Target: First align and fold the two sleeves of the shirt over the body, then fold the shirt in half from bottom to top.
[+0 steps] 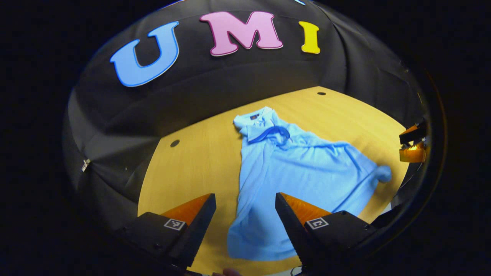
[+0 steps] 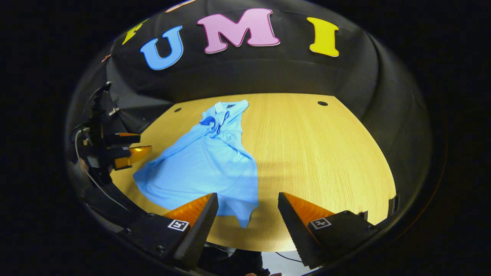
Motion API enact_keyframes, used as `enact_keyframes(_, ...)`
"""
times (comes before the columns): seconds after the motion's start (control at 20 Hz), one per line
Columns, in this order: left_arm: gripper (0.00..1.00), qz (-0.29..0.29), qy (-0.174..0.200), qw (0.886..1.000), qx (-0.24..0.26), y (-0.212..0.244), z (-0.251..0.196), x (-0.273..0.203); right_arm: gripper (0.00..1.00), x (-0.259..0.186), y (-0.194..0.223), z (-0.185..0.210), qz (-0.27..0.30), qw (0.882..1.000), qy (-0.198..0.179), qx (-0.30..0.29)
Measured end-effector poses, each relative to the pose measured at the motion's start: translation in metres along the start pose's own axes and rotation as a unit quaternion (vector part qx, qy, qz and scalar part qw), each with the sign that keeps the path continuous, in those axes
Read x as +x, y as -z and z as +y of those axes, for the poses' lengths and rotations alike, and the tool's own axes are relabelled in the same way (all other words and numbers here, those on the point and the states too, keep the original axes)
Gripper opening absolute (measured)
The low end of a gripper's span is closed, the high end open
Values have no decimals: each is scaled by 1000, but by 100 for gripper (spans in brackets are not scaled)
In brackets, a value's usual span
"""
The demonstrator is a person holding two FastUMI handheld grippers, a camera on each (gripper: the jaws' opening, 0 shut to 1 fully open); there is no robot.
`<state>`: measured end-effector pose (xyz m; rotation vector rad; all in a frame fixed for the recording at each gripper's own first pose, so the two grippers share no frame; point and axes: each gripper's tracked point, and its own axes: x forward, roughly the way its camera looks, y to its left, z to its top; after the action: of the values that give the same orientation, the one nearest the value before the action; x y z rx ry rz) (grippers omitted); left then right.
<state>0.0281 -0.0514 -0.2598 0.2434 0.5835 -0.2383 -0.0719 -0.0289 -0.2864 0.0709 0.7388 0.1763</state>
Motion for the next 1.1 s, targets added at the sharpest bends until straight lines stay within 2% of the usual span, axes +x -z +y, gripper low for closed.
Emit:
enact_keyframes(0.15,99,37,-3,999,-18,48,8,-10,98,15,19,5,23,1000,5,-11)
enact_keyframes(0.45,99,96,-5,995,-35,110,10,-8,98,33,43,8,55,998,17,-8)
enact_keyframes(0.8,99,106,13,993,-56,117,4,-1,98,60,65,11,88,995,28,-33)
enact_keyframes(0.9,90,110,34,990,-78,118,-9,-2,98,64,62,14,84,995,24,-47)
enact_keyframes(1.0,65,111,41,988,-98,117,-17,0,89,64,64,17,82,995,20,-51)
enact_keyframes(1.1,39,112,48,986,-111,116,-22,-1,74,67,60,20,80,995,13,-56)
